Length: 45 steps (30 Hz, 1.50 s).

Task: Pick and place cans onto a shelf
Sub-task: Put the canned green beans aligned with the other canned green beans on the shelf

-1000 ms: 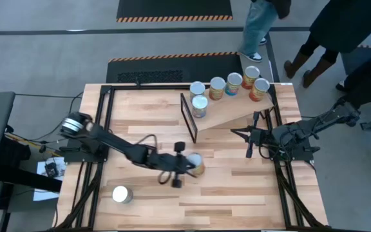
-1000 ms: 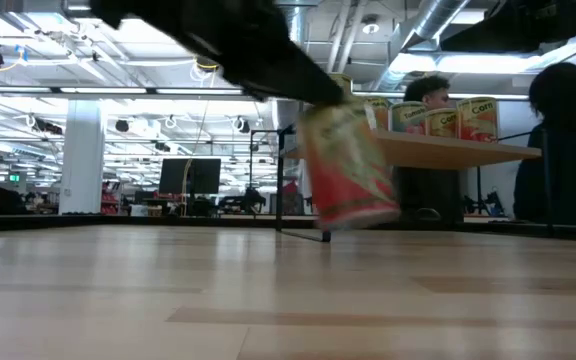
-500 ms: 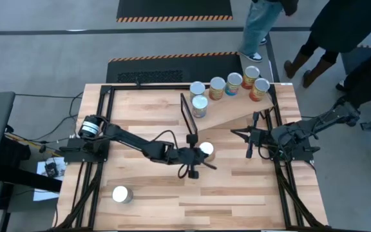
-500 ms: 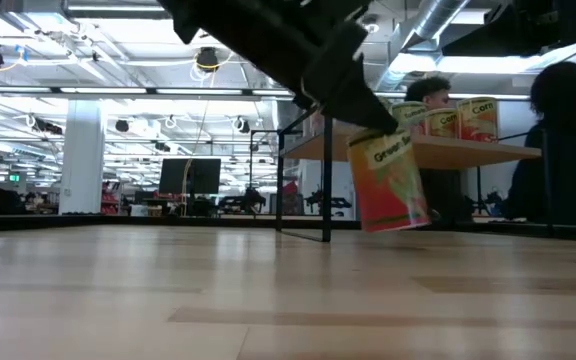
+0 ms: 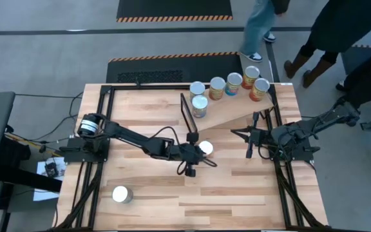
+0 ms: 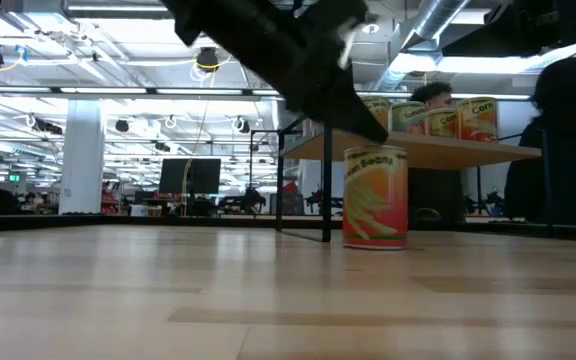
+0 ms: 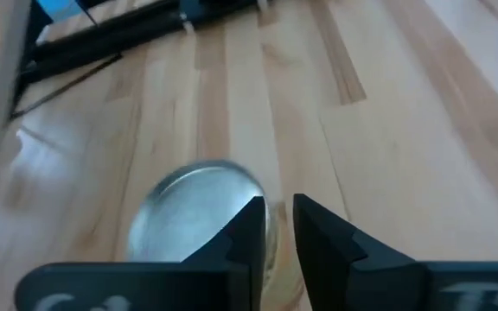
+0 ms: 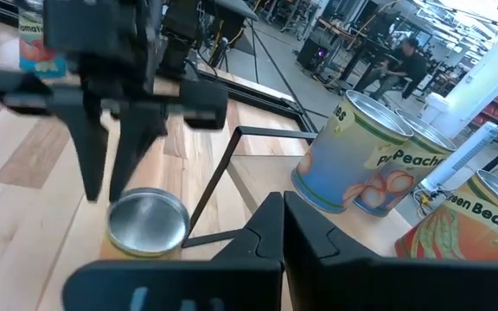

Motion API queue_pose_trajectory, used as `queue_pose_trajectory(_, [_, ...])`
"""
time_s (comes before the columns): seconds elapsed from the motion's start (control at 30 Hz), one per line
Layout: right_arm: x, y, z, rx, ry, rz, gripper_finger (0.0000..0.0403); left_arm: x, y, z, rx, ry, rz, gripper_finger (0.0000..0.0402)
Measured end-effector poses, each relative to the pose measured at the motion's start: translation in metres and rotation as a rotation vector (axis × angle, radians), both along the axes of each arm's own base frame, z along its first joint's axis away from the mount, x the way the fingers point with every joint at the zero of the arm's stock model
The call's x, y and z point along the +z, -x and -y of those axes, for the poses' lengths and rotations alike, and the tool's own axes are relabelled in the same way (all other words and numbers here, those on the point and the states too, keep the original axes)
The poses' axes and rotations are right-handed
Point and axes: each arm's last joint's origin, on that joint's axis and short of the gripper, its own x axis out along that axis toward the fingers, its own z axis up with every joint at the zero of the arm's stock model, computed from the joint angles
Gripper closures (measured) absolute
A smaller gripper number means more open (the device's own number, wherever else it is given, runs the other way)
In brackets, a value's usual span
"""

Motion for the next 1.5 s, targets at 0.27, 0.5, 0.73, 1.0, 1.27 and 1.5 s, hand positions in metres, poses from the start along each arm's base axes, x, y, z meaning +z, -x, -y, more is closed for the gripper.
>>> queue_pose_trajectory(0.27, [-0.001,-0.001,-0.001,-0.025,-0.134,0.033,0.038,0.042,0.028,0.012,-0.193,0.088,0.087,0.0373])
queue_pose_trajectory(0.5, [-0.007,-0.008,-0.002,-0.03,-0.106,-0.012,0.0377,0.033,0.076,0.004,-0.257,0.167,0.186,0.0398])
queue_pose_trajectory(0.73, [-0.001,-0.023,-0.005,0.031,-0.084,0.062,0.0383,0.021,0.134,-0.01,-0.256,0.192,0.349,0.0401])
queue_pose_trajectory(1.0, [0.014,-0.056,-0.027,0.13,-0.044,-0.03,0.0393,-0.004,0.185,-0.027,-0.209,0.229,0.41,0.0401])
queue_pose_trajectory(1.27, [0.002,-0.087,-0.059,0.303,-0.097,-0.191,0.0394,-0.02,0.214,-0.048,-0.094,0.224,0.457,0.0401])
queue_pose_trajectory(1.5, [-0.025,-0.102,-0.065,0.243,-0.312,-0.281,0.0364,-0.027,0.226,-0.062,-0.01,0.242,0.466,0.0401])
